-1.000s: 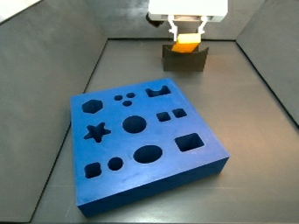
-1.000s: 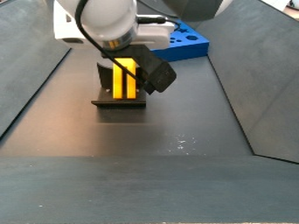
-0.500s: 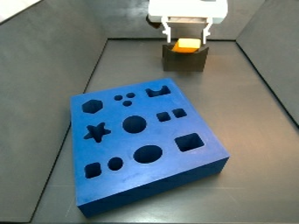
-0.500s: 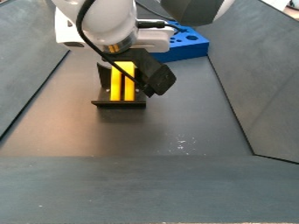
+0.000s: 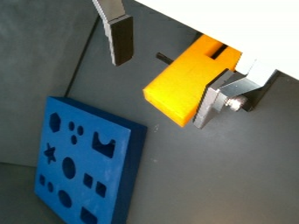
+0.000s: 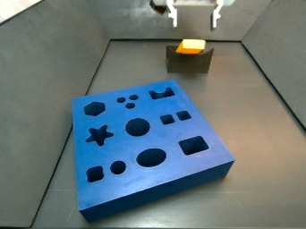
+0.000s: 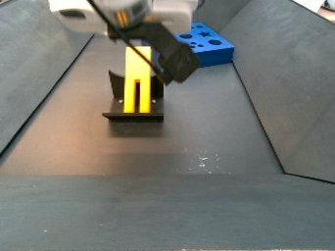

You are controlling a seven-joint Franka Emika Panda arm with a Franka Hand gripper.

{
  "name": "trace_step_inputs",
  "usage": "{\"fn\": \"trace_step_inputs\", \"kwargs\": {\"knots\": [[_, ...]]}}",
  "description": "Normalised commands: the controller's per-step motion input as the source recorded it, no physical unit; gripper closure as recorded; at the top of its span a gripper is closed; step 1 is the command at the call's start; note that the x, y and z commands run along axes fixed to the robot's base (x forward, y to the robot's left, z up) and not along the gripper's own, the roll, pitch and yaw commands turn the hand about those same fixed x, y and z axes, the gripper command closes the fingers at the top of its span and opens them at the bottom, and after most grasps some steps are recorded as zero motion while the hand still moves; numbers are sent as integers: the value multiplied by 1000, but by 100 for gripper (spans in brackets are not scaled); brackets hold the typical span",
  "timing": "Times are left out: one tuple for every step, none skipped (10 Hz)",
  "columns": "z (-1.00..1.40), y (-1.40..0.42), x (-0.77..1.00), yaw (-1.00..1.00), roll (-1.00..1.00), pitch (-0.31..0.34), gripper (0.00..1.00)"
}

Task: Pick up the double-square object. Move up. Place the double-square object on the fixture. Regrasp the double-square object. Move to above the board. Insert the double-square object.
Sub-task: Regrasp the double-square object.

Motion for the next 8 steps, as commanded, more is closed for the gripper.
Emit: {"fn": "trace_step_inputs", "kwargs": {"knots": [[856, 9, -28, -10, 42, 63, 0], [758, 9, -27, -13, 37, 65, 0], [555, 10, -27, -21, 29, 65, 0], [358, 12, -23, -29, 31, 65, 0], [926, -845, 167, 34, 1000, 49, 0], [832, -840, 168, 34, 1000, 49, 0], [650, -713, 102, 34, 1000, 45, 0], [487, -555, 35, 34, 1000, 42, 0]]}}
